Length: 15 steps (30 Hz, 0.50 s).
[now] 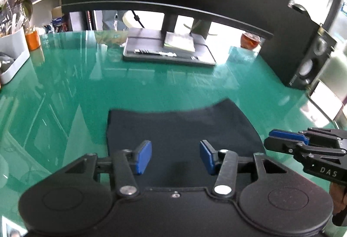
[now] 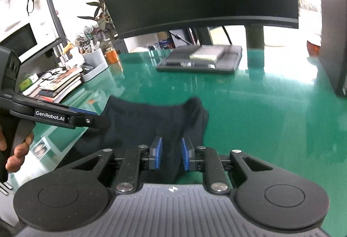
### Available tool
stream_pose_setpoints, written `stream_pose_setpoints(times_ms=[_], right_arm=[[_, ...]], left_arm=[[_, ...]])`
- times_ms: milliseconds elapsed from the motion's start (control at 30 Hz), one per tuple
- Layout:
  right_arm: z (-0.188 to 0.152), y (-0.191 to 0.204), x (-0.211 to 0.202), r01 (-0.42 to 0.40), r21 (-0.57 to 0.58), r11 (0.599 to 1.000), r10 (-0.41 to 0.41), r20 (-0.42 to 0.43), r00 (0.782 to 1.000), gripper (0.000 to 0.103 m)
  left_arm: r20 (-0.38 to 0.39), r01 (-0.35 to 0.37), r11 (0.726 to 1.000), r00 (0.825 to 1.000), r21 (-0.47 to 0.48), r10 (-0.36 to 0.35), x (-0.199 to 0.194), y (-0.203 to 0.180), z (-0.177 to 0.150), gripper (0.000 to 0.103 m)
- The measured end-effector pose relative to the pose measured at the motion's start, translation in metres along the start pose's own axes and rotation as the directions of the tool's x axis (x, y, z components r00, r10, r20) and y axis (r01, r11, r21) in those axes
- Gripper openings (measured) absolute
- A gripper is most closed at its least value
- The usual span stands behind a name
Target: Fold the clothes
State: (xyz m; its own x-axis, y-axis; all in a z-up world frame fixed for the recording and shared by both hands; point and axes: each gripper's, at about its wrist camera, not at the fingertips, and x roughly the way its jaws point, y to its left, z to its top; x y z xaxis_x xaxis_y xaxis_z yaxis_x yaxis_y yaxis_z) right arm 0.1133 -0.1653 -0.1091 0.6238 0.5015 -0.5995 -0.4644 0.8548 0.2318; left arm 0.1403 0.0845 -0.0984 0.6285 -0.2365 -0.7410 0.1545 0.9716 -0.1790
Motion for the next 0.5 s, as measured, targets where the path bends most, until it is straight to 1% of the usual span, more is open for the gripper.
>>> stream_pose_setpoints(times_ms=[100,233,267,333,400,433,500], right_arm=[[0.02,0.003,0.025,0.011,-0.039,0.999,-0.011,0.011,1.0,0.019],[0.032,0.005,0.05,0.014,-0.075,0.997,-0.014,-0.002,1.0,0.019],[0.033,0.005,0.056,0.013,-0.085,0.996,-0.014,-0.01,1.0,0.019],[0.029,0.003,0.07,0.036,-0.111,0.993,-0.042,-0.054,0.998,0.019],[0.022,0.0,0.079,0.075,-0.127,0.989,-0.087,-0.095,0.992,0.019],[0.021,-0.002,0.079,0.078,-0.124,0.989,-0.09,-0.095,0.991,0.016],[0.018,-0.005,0.077,0.074,-0.109,0.991,-0.084,-0.088,0.993,0.016]], left_arm=[[0.001,-0.006,1.0,1.0,-0.004,0.006,0.013,0.006,0.01,0.048],[-0.014,-0.013,1.0,1.0,-0.01,0.013,0.034,0.016,0.016,0.048],[-0.022,-0.017,1.0,1.0,-0.013,0.017,0.039,0.018,0.016,0.048],[-0.044,-0.02,0.999,0.999,-0.028,0.019,0.048,0.025,0.014,0.048],[-0.029,-0.005,1.0,1.0,-0.023,0.004,0.049,0.027,0.01,0.048],[-0.025,-0.001,1.0,1.0,-0.01,0.0,0.049,0.027,0.008,0.048],[-0.027,0.009,1.0,1.0,-0.011,-0.01,0.047,0.027,0.01,0.049]])
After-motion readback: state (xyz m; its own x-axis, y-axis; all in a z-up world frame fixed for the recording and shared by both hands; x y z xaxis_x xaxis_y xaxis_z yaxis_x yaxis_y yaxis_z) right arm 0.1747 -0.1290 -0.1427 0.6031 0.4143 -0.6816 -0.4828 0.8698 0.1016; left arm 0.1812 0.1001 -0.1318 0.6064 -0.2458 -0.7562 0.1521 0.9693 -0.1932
